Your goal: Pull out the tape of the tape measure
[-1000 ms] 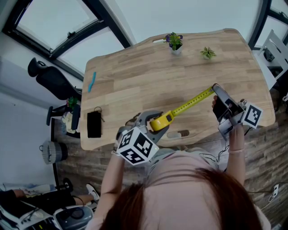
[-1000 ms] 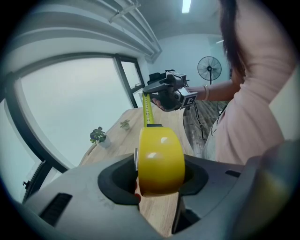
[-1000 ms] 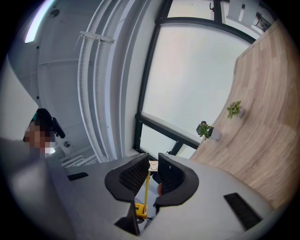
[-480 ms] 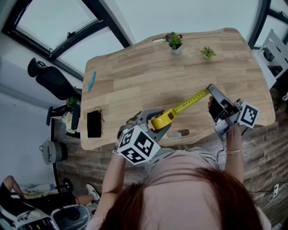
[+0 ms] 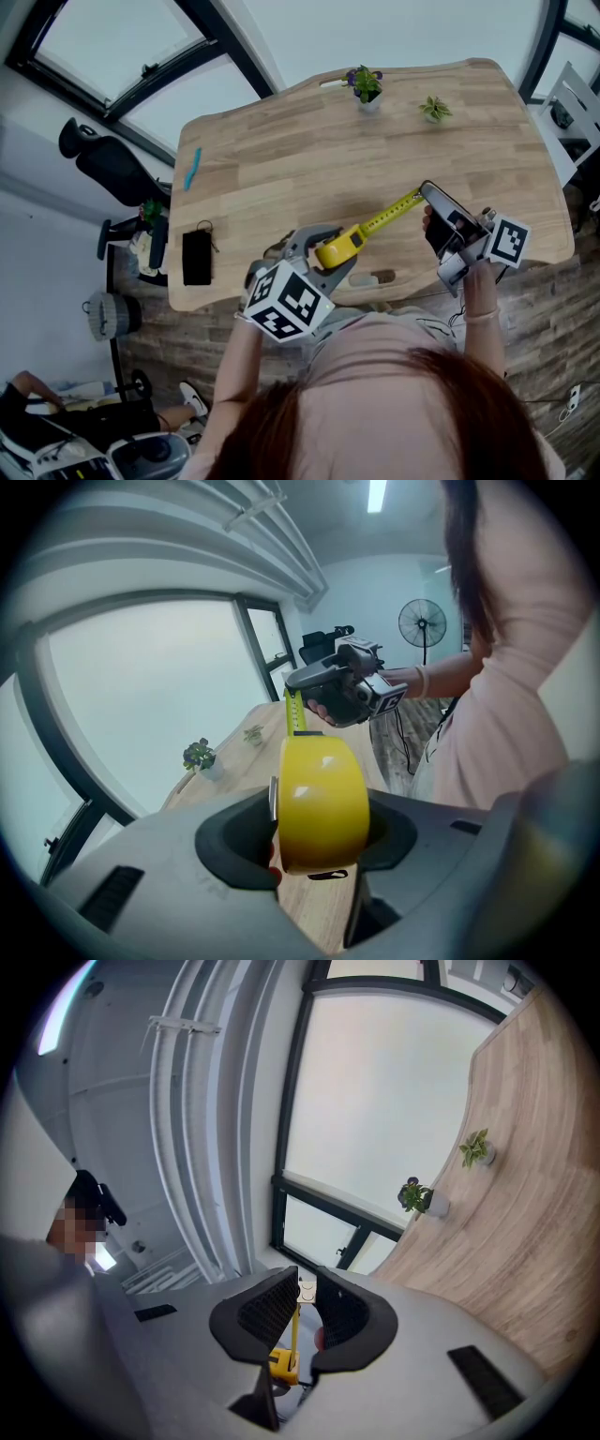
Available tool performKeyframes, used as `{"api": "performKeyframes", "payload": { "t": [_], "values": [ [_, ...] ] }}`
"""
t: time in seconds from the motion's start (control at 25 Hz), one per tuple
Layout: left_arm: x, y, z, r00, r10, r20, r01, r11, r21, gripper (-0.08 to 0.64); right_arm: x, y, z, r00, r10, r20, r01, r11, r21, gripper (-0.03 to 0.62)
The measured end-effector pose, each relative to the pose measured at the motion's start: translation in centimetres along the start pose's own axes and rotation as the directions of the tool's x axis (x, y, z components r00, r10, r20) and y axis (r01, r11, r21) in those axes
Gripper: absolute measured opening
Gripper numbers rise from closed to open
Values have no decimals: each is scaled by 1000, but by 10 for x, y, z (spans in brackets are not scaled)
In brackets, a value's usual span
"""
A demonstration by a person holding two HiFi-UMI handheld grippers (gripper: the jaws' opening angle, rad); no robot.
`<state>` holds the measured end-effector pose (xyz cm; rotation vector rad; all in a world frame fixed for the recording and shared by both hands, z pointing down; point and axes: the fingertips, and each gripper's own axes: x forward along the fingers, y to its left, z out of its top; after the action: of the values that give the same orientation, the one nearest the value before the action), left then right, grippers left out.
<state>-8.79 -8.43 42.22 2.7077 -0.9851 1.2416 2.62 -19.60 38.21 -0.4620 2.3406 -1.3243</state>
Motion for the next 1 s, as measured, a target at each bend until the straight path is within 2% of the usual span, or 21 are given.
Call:
{"api": "performKeyframes", "payload": {
  "t": [0.36, 1.0],
  "values": [
    [1, 1, 2, 1000, 5, 9, -5, 1000, -1, 179, 8, 0, -16, 1000, 6, -30, -5, 1000, 16, 54],
    [0, -2, 3, 999, -1, 39, 2, 1000, -15, 179, 23, 2, -59, 991, -5, -137, 7, 1000, 16, 54]
  ]
}}
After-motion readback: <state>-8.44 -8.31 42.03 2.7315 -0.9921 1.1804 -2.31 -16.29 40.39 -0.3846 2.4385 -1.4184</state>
